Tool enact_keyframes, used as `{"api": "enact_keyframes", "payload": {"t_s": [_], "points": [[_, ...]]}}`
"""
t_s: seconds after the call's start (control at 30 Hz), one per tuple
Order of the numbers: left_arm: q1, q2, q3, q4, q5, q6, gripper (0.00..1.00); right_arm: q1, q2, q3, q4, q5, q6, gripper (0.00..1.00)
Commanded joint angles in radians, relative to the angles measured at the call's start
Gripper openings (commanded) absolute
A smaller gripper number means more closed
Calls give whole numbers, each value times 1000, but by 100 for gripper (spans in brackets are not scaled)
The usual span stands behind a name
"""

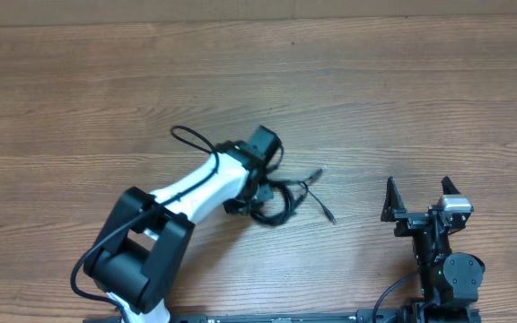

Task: Untangle cables
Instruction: 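Move the left gripper forward and lower it onto the black cable coil, then close the left gripper on the coil and lift it slightly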

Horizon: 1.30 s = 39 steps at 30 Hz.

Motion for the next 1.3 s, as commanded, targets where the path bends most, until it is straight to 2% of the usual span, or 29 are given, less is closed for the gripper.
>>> {"api": "enact_keyframes", "payload": {"t_s": [0.0, 0.2, 0.27, 0.5, 0.57, 0.63, 0.67, 0.73, 0.8, 0.87, 1.0, 1.13, 1.27], "points": [[103, 13, 85, 7, -20, -33, 4, -4, -10, -11, 6, 10, -5, 100], [182, 14, 113, 0, 139, -213, 5, -4, -10, -11, 6, 10, -5, 100], [180, 14, 113, -1, 168, -212, 13, -4, -10, -11, 6, 10, -5, 100], [142, 14, 113, -42, 174, -121, 59, -4, -10, -11, 6, 10, -5, 100], [133, 14, 113, -37, 159, -41, 70, -3, -10, -11, 6, 10, -5, 100], [133, 14, 114, -18, 129, 61, 71, -4, -10, -11, 6, 10, -5, 100], [133, 14, 113, -3, 111, 139, 72, -4, -10, -11, 6, 10, -5, 100], [135, 14, 113, 44, 42, 399, 83, -4, -10, -11, 6, 10, -5, 100], [135, 14, 114, 74, -10, 554, 90, -4, -10, -11, 6, 10, -5, 100], [135, 14, 113, 100, -56, 697, 92, -3, -10, -11, 6, 10, -5, 100], [135, 14, 113, 147, -69, 941, 99, -4, -10, -11, 6, 10, -5, 100], [135, 14, 113, 192, -44, 1144, 97, -4, -10, -11, 6, 10, -5, 100], [135, 14, 111, 240, 18, 1321, 89, -4, -10, -11, 6, 10, -5, 100]]}}
